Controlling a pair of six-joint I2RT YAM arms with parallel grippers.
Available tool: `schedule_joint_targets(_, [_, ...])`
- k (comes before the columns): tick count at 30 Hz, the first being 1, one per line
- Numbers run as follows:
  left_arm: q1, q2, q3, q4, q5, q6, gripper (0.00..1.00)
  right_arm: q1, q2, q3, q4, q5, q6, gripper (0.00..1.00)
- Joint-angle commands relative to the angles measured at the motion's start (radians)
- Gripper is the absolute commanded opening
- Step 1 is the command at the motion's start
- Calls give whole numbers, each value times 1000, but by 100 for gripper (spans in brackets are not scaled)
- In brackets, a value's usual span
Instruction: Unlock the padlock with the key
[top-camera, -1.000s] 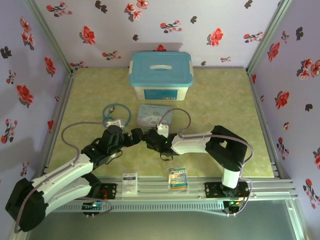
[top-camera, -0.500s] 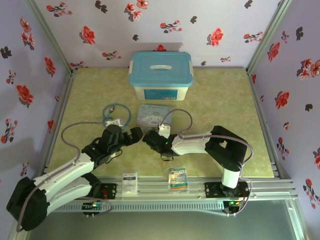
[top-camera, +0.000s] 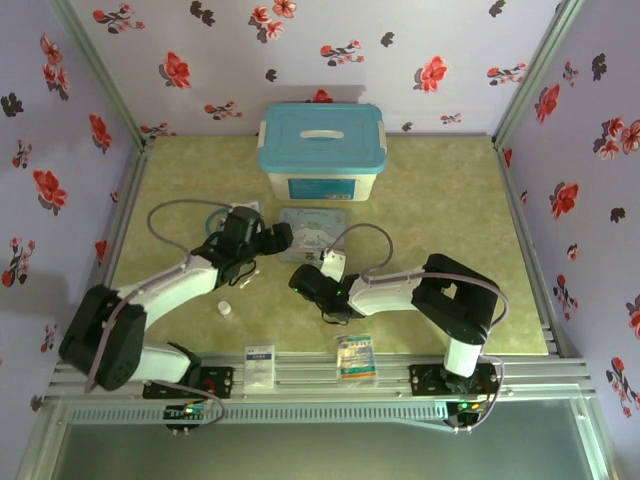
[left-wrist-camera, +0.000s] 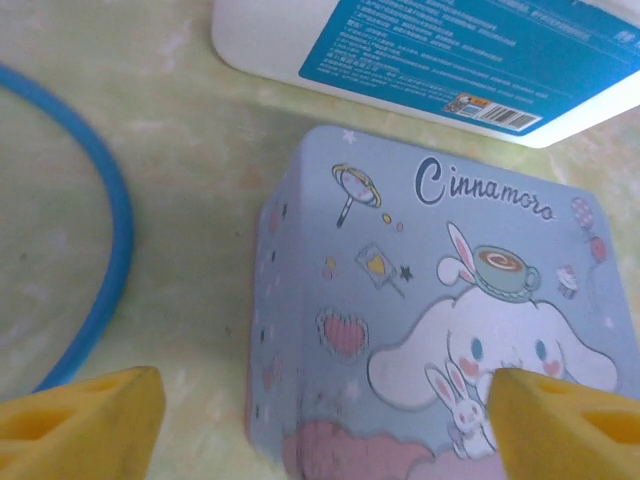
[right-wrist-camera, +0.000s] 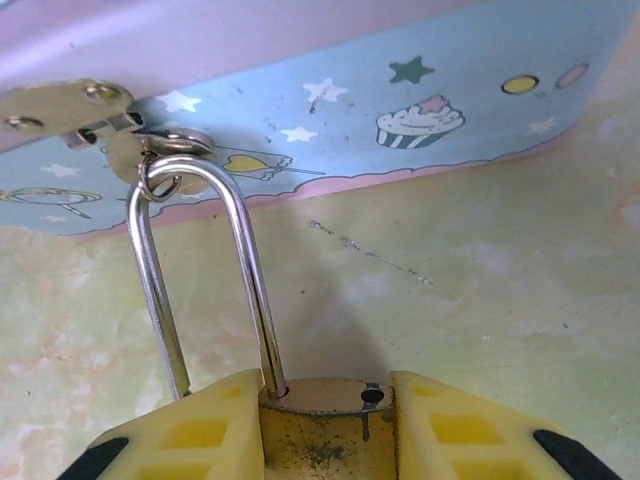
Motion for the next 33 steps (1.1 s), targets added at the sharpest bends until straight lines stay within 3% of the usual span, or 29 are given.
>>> schedule_joint_targets(1, [5,61,46,11,-44,124,76,5,31,-32,69,-1,78,26])
schedule_joint_targets(5, [5,97,35,47,-73,157,75,21,44,-35,86,38,141,26])
schedule_joint_targets(10, [5,148,27,72,-52,212,54,31,72,-19,100,69,205,23])
schedule_joint_targets(15, [7,183,-5,93,-53,230,45,33,83,-6,113,110,267,23])
schedule_joint_targets(21, [8,200,-11,85,-46,260,44,29,95,-27,195,171,376,20])
schedule_joint_targets(33, [11,187,-43,60,-69,270,35,-17,133,-6,276,218,427,20])
